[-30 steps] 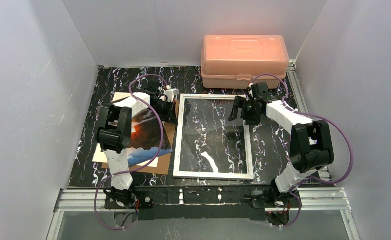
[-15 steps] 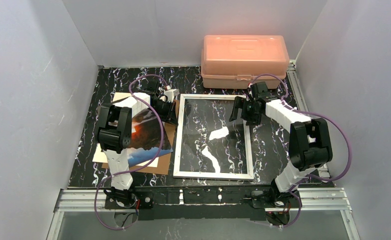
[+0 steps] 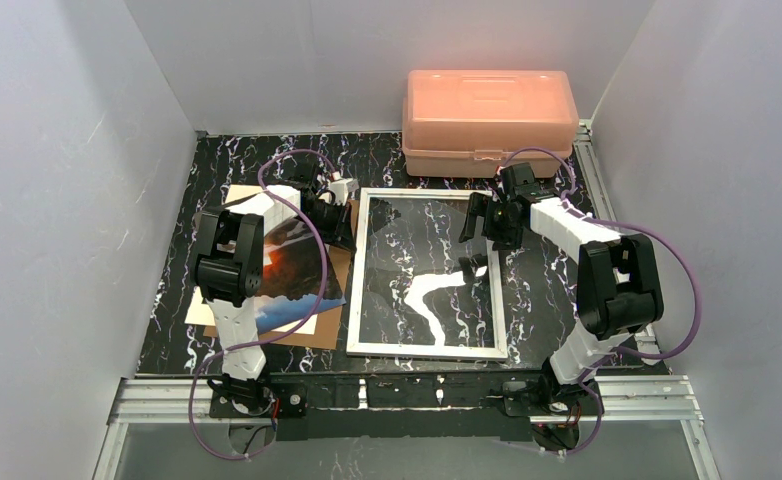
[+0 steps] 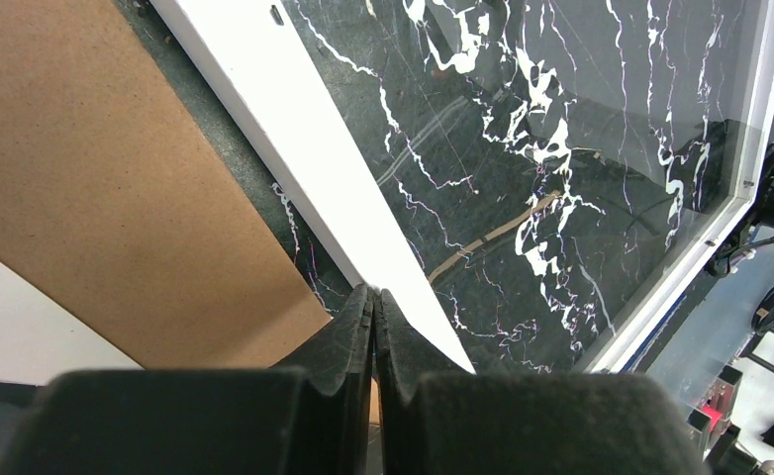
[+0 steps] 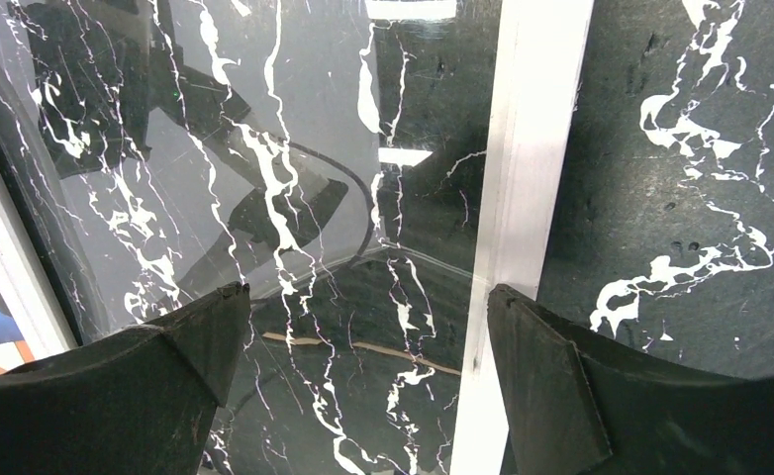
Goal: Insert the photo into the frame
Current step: Place the photo frame item in the photo frame.
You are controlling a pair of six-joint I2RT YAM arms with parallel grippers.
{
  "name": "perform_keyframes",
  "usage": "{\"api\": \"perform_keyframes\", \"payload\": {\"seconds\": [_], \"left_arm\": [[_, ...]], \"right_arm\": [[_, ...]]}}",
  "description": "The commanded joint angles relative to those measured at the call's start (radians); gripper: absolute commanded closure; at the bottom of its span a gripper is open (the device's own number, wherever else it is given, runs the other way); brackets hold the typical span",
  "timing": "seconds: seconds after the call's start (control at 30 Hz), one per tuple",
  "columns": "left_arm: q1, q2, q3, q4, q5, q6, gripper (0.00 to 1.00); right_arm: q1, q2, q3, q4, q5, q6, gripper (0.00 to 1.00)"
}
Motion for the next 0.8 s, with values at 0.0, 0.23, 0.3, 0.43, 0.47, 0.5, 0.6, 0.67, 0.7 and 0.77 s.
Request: {"api": "perform_keyframes", "payload": {"seconds": [0.0, 0.23, 0.3, 0.43, 0.47, 0.5, 0.6, 0.67, 0.7, 0.77], "left_arm": [[-0.002, 0.018, 0.008, -0.036, 0.021, 0.013, 1.00], [0.001, 0.016, 0.009, -0.046, 0.022, 0.017, 1.00], [0.001, 0.018, 0.008, -0.046, 0.023, 0.016, 1.00], [0.001, 0.018, 0.007, -0.044, 0.023, 0.015, 1.00], [0.001, 0.018, 0.006, -0.044, 0.023, 0.015, 1.00], [0.001, 0.018, 0.007, -0.044, 0.023, 0.014, 1.00], [0.001, 0.018, 0.008, -0.044, 0.023, 0.014, 1.00], [0.002, 0.018, 0.007, -0.044, 0.023, 0.013, 1.00], [0.000, 0.016, 0.006, -0.046, 0.023, 0.013, 1.00], [0.001, 0.015, 0.006, -0.045, 0.023, 0.013, 1.00]], "right_arm": [[0.003, -0.012, 0.022, 0.020, -0.013, 0.005, 0.05], [0.025, -0.067, -0.043, 0.023, 0.019, 0.027, 0.14], [0.037, -0.084, -0.058, 0.019, 0.043, 0.029, 0.17], [0.062, -0.107, -0.072, 0.007, 0.078, 0.032, 0.21], [0.071, -0.113, -0.072, 0.006, 0.090, 0.031, 0.21], [0.079, -0.117, -0.070, 0.003, 0.104, 0.028, 0.21], [0.095, -0.113, -0.048, -0.014, 0.139, 0.016, 0.21], [0.101, -0.106, -0.035, -0.018, 0.154, 0.010, 0.21], [0.106, -0.103, -0.031, -0.018, 0.156, 0.006, 0.21], [0.117, -0.091, -0.024, -0.022, 0.178, 0.002, 0.21]]}}
